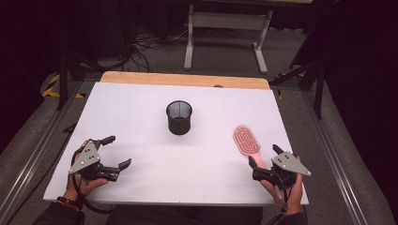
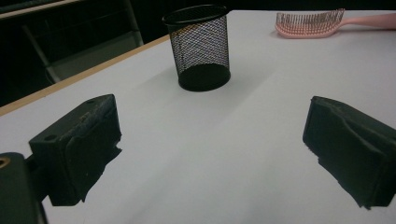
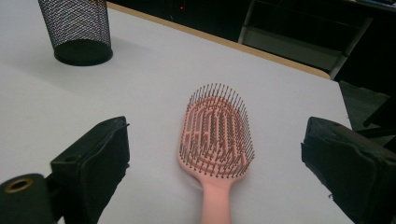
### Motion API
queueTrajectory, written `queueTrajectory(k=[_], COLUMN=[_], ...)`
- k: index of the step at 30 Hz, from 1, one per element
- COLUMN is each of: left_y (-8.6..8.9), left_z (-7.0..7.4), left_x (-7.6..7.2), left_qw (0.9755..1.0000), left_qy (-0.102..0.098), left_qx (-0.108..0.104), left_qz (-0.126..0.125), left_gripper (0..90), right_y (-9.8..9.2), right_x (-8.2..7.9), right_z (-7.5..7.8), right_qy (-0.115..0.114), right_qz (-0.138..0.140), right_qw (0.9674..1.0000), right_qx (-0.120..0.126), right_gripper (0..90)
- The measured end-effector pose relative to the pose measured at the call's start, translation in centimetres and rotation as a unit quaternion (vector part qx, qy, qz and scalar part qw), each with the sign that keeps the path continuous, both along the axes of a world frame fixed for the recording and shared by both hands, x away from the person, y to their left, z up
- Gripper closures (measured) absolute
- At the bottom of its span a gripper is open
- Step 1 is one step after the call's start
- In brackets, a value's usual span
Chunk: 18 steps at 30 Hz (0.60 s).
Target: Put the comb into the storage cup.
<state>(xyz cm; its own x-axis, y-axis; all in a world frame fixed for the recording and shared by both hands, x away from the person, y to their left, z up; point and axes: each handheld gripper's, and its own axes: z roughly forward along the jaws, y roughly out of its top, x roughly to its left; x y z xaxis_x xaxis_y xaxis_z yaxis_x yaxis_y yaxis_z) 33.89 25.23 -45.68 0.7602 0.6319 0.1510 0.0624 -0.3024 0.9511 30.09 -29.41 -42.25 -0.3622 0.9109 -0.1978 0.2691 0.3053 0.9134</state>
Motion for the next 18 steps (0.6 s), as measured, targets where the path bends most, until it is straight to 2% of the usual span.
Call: queueTrajectory(k=[7, 9, 11, 13, 16, 18], left_y=[0.0, 0.0, 0.0, 0.0, -0.1, -0.1], left_z=[-0.1, -0.1, -0.1, -0.1, -0.1, -0.2], left_x=[0.0, 0.0, -0.1, -0.1, -0.1, 0.0], left_qw=[1.0, 1.0, 1.0, 1.0, 1.0, 1.0], left_qy=[0.005, 0.006, 0.004, 0.006, 0.006, 0.008], left_qx=[-0.003, 0.001, 0.003, 0.005, -0.002, 0.003], left_qz=[-0.001, -0.003, -0.004, -0.004, -0.004, -0.004], left_gripper=[5.0, 5.0, 5.0, 5.2, 5.2, 5.2], right_y=[0.0, 0.2, 0.4, 0.5, 0.6, 0.6], right_x=[0.2, 0.5, 0.9, 1.7, 2.8, 4.0], right_z=[0.2, 0.5, 0.9, 1.6, 2.6, 3.1], right_qy=[0.015, 0.032, 0.057, 0.101, 0.15, 0.195], right_qz=[0.007, 0.015, 0.012, 0.008, 0.016, 0.014], right_qw=[0.9998, 0.9993, 0.998, 0.9939, 0.9879, 0.9802], right_qx=[-0.006, -0.01, -0.026, -0.044, -0.036, -0.032], right_gripper=[8.5, 8.5, 10.6, 11.1, 12.6, 12.5])
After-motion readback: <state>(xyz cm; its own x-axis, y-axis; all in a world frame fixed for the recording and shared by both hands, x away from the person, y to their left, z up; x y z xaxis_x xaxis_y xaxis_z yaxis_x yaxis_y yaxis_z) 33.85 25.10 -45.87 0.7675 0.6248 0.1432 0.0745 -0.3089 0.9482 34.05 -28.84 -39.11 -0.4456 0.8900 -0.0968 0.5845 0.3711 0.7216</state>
